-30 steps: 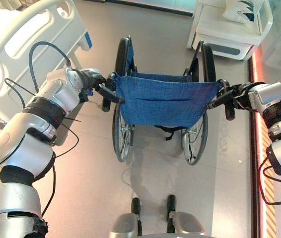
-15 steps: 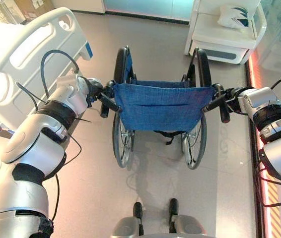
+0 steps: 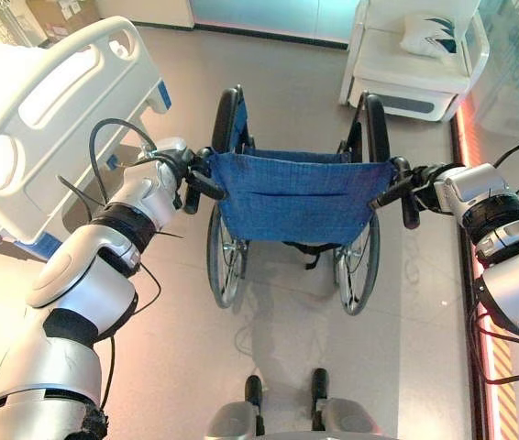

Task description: Push the wheelchair next to the bed

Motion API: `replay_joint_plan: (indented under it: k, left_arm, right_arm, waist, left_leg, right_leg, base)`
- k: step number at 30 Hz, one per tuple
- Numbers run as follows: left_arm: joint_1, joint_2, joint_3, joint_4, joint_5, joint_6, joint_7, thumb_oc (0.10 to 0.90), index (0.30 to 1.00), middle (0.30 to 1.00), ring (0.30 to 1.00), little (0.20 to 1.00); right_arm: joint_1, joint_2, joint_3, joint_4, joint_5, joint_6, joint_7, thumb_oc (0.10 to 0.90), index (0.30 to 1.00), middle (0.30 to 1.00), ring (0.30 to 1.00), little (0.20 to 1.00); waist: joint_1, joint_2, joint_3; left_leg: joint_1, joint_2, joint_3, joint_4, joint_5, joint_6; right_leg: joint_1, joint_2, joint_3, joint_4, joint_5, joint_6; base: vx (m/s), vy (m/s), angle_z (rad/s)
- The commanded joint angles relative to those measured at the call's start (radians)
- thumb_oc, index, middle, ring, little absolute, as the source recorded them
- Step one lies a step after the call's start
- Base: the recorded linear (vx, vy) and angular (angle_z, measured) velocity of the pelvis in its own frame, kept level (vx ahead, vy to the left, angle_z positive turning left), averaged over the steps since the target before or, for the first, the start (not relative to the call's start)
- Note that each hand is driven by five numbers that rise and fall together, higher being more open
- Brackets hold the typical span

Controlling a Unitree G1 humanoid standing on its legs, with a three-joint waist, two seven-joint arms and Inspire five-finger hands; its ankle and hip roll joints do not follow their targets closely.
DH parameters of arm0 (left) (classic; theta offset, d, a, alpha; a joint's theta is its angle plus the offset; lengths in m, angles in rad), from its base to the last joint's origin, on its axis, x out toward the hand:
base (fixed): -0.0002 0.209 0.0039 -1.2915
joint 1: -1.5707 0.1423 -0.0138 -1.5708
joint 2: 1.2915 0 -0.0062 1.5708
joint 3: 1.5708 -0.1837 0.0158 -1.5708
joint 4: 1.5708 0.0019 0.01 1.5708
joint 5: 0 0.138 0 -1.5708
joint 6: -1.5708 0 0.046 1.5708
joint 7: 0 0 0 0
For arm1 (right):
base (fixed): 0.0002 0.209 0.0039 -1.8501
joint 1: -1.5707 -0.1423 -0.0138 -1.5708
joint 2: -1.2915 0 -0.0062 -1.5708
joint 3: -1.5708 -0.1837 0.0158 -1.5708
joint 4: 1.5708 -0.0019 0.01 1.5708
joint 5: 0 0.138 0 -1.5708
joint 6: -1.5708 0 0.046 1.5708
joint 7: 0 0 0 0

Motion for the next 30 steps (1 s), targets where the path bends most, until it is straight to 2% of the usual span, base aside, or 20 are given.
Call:
replay_joint_plan:
  k: [1,4,11,14,18,20,21,25,26,30]
  left_arm:
    - [-0.013,-0.015,0.019,0.057,0.028,-0.027,0.036,0.400,0.300,0.300,0.300,0.300]
    - [0.009,-0.031,0.029,0.058,0.046,-0.007,0.002,0.400,0.300,0.300,0.300,0.300]
    - [0.053,-0.056,0.034,0.071,0.087,0.030,-0.072,0.400,0.300,0.300,0.300,0.300]
    - [0.061,-0.062,0.037,0.084,0.102,0.018,-0.080,0.400,0.300,0.300,0.300,0.300]
    - [0.062,-0.068,0.042,0.087,0.096,-0.001,-0.049,0.400,0.300,0.300,0.300,0.300]
    - [0.062,-0.068,0.046,0.083,0.093,-0.015,-0.030,0.400,0.300,0.300,0.300,0.300]
    - [0.060,-0.068,0.048,0.074,0.080,-0.032,-0.002,0.400,0.300,0.300,0.300,0.300]
    - [0.052,-0.052,0.061,0.054,0.027,-0.068,0.058,0.400,0.300,0.300,0.300,0.300]
    - [0.054,-0.038,0.079,0.038,-0.029,-0.091,0.112,0.400,0.300,0.300,0.300,0.300]
    - [0.061,-0.011,0.118,0.002,-0.104,-0.128,0.174,0.400,0.300,0.300,0.300,0.300]
  right_arm:
    - [-0.021,0.005,0.027,-0.012,-0.110,-0.066,0.059,0.400,0.300,0.300,0.300,0.300]
    - [-0.011,0.011,0.025,-0.021,-0.128,-0.083,0.068,0.400,0.300,0.300,0.300,0.300]
    - [-0.016,0.027,0.032,-0.031,-0.219,-0.070,0.093,0.400,0.300,0.300,0.300,0.300]
    - [-0.024,0.032,0.039,-0.029,-0.267,-0.118,0.074,0.400,0.300,0.300,0.300,0.300]
    - [-0.033,0.031,0.052,-0.054,-0.319,-0.168,0.051,0.400,0.300,0.300,0.300,0.300]
    - [-0.041,0.025,0.061,-0.076,-0.379,-0.215,0.028,0.400,0.300,0.300,0.300,0.300]
    - [-0.045,0.022,0.065,-0.094,-0.360,-0.221,-0.002,0.400,0.300,0.300,0.300,0.300]
    - [-0.044,0.016,0.058,-0.114,-0.330,-0.189,-0.037,0.400,0.300,0.300,0.300,0.300]
    - [-0.041,0.013,0.044,-0.109,-0.305,-0.174,-0.040,0.400,0.300,0.300,0.300,0.300]
    - [-0.029,0.007,0.024,-0.106,-0.288,-0.195,-0.063,0.400,0.300,0.300,0.300,0.300]
  waist:
    - [0.018,-0.002,0.009]
    - [0.015,-0.002,0.009]
    - [0.015,0.003,0.020]
    - [0.017,0.006,0.020]
    - [0.018,0.008,0.021]
    - [0.016,0.009,0.022]
    - [0.016,0.011,0.025]
    - [0.018,0.011,0.035]
    - [0.022,0.011,0.045]
    - [0.032,0.018,0.063]
  left_leg:
    - [-0.034,-0.008,-0.022,0.018,-0.094,-0.019]
    - [-0.033,-0.006,-0.017,0.020,-0.094,-0.020]
    - [-0.037,-0.007,-0.009,0.031,-0.097,-0.017]
    - [-0.039,-0.010,-0.010,0.035,-0.100,-0.014]
    - [-0.045,-0.013,-0.009,0.046,-0.103,-0.013]
    - [-0.052,-0.013,-0.006,0.067,-0.110,-0.011]
    - [-0.059,-0.013,-0.007,0.080,-0.114,-0.011]
    - [-0.070,-0.014,-0.002,0.111,-0.127,-0.007]
    - [-0.079,-0.018,0.000,0.129,-0.136,-0.001]
    - [-0.089,-0.027,0.002,0.146,-0.146,0.012]
  right_leg:
    - [-0.005,0.019,-0.028,0.103,-0.157,-0.023]
    - [-0.008,0.019,-0.026,0.105,-0.155,-0.022]
    - [-0.016,0.019,-0.019,0.114,-0.152,-0.022]
    - [-0.017,0.017,-0.018,0.117,-0.153,-0.021]
    - [-0.019,0.013,-0.020,0.122,-0.154,-0.021]
    - [-0.023,0.009,-0.017,0.130,-0.157,-0.024]
    - [-0.026,0.005,-0.018,0.134,-0.157,-0.024]
    - [-0.033,-0.007,-0.020,0.152,-0.162,-0.025]
    - [-0.040,-0.018,-0.020,0.167,-0.163,-0.024]
    - [-0.054,-0.037,-0.025,0.211,-0.176,-0.021]
  base:
    - [0.04,0.023,0.00]
    - [0.00,0.000,0.00]
    - [-0.01,0.035,-0.05]
    - [0.00,0.041,-0.03]
    - [0.00,0.040,0.00]
    - [0.01,0.081,0.03]
    - [0.01,0.068,0.01]
    - [0.02,0.094,0.03]
    - [0.03,0.118,0.05]
    - [0.03,0.160,0.05]
